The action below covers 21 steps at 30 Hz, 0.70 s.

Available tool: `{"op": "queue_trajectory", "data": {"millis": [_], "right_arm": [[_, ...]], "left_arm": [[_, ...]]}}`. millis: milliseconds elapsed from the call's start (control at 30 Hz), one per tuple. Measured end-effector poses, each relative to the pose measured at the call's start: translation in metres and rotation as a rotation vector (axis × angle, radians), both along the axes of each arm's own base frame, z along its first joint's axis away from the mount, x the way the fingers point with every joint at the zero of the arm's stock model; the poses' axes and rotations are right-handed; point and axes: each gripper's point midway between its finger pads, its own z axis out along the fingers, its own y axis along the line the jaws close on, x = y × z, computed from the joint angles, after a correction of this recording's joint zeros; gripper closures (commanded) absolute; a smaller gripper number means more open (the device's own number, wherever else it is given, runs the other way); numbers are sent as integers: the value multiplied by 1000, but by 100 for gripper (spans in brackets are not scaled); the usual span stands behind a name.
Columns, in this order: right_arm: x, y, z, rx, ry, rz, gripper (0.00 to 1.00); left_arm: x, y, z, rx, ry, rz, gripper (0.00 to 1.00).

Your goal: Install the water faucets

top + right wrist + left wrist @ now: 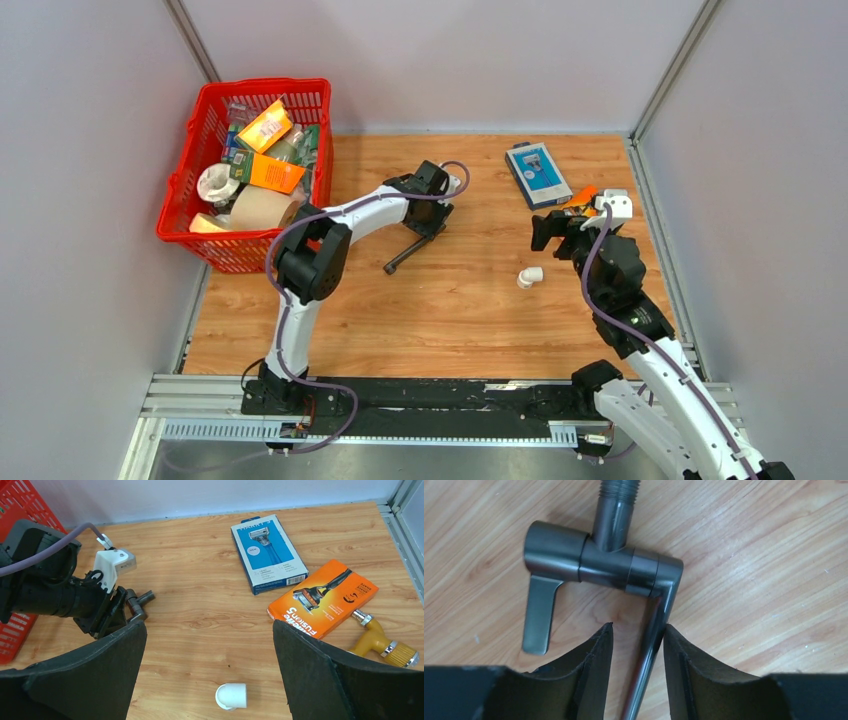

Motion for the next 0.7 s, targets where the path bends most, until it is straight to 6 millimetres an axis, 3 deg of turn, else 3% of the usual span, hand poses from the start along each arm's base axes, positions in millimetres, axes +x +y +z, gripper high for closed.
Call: {"op": "queue_trajectory", "data": {"millis": [233, 433, 567, 700], "right_arm": [[1, 0, -2, -3, 8, 0, 0], [3, 1, -5, -7, 18, -1, 0], [5, 2, -9, -2, 33, -2, 0], [8, 8, -12, 10, 53, 16, 0]], "left_arm": [[4, -11, -11, -4, 15, -29, 65], [3, -19, -12, -42, 2, -64, 100], [-5, -16, -9, -76, -22, -78, 100], [-31, -2, -6, -86, -20, -87, 100]]}}
